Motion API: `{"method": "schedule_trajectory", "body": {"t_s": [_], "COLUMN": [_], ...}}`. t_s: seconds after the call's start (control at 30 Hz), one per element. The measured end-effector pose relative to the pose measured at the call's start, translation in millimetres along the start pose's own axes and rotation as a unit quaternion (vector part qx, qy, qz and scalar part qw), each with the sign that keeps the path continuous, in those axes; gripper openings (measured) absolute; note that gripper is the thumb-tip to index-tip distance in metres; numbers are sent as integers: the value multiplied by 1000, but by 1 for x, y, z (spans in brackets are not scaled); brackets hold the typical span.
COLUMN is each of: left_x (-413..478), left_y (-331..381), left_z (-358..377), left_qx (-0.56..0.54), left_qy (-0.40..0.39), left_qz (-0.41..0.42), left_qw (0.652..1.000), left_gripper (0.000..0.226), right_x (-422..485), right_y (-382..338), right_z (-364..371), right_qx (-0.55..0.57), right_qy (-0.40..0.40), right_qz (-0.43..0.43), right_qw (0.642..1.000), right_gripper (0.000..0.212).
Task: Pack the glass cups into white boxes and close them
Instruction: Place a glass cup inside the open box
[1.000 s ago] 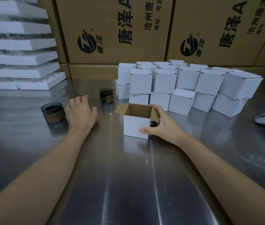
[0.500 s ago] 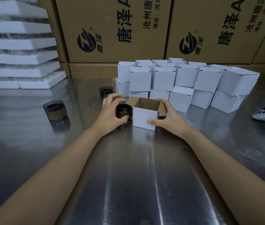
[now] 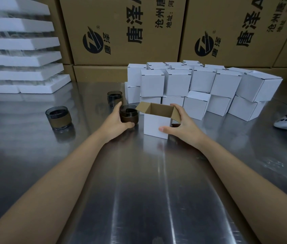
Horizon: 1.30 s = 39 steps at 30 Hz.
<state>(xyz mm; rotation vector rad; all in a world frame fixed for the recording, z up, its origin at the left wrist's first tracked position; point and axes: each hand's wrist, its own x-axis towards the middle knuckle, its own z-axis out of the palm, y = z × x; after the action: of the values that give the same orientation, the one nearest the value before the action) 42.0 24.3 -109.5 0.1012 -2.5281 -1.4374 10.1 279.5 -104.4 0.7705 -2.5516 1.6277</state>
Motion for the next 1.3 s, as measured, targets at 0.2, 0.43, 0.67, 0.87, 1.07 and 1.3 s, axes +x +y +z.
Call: {"method": "schedule_trajectory", "body": {"t_s": [0.2, 0.43, 0.67, 0.87, 1.07, 1.3], "left_x": [1, 0, -12, -19, -21, -18], "left_y": [2, 4, 33, 85, 101, 89], "left_z": [0, 1, -7, -17, -18, -12], "left_qx": [-21, 20, -195, -202, -8, 89], "left_qy": [-8, 46, 210, 76, -58, -126], "left_qz": [0, 8, 44, 145, 184, 155], "left_qw": [1000, 999, 957, 966, 981, 976], "left_gripper": [102, 87, 76, 22, 18, 23], "right_x": [1, 3, 1, 1, 0, 1], "right_y": [1, 4, 0, -8, -12, -10], "right_z": [1, 1, -1, 12, 21, 21], "right_qx": [-3, -8, 21, 10, -11, 5], "right_qy": [4, 2, 12, -35, -60, -49], "right_qz": [-3, 0, 0, -13, -14, -16], "right_qw": [1000, 1000, 1000, 999, 998, 999], "right_gripper": [84, 92, 76, 86, 91, 85]}}
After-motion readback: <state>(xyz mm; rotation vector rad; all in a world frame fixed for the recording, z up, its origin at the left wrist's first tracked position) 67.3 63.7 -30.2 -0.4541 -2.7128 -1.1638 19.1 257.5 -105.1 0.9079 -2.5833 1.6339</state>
